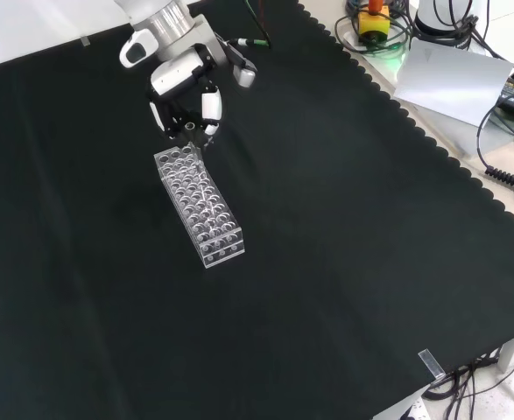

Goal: Put the test tube back in the rack.

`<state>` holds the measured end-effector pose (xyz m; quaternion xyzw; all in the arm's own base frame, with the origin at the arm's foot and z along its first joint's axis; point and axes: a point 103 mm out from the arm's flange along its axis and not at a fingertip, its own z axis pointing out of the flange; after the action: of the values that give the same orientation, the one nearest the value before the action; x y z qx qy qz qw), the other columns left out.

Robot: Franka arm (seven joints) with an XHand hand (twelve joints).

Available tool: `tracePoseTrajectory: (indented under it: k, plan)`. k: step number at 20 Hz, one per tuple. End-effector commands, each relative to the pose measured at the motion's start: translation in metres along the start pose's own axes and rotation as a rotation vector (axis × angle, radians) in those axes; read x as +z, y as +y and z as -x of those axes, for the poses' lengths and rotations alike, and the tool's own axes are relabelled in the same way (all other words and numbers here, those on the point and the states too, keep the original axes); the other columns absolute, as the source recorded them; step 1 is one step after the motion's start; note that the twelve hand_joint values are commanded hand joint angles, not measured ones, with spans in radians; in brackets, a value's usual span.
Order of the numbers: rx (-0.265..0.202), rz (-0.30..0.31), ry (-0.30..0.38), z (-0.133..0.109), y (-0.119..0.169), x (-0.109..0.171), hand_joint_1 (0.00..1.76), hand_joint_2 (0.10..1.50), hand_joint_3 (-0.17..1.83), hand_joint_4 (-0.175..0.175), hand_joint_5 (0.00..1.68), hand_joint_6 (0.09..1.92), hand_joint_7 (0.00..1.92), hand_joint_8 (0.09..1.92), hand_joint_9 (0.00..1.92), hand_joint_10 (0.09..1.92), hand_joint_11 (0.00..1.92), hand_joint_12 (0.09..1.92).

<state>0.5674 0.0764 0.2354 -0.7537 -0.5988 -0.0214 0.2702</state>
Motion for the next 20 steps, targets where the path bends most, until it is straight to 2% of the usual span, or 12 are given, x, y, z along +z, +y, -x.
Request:
tracePoseTrajectory:
  k: [1, 17, 20]
  plan:
    - [0.006, -0.005, -0.003, -0.001, 0.001, 0.002, 1.24, 0.63, 0.62, -0.175, 1.42, 0.36, 1.77, 0.4, 1.68, 0.74, 1.35, 0.86]
    - [0.018, -0.023, 0.011, 0.008, 0.004, 0.012, 1.24, 0.63, 0.62, -0.175, 1.43, 0.36, 1.77, 0.4, 1.68, 0.74, 1.35, 0.86]
    - [0.018, -0.033, 0.014, 0.016, 0.005, 0.019, 1.24, 0.63, 0.62, -0.175, 1.43, 0.36, 1.77, 0.4, 1.68, 0.74, 1.35, 0.86]
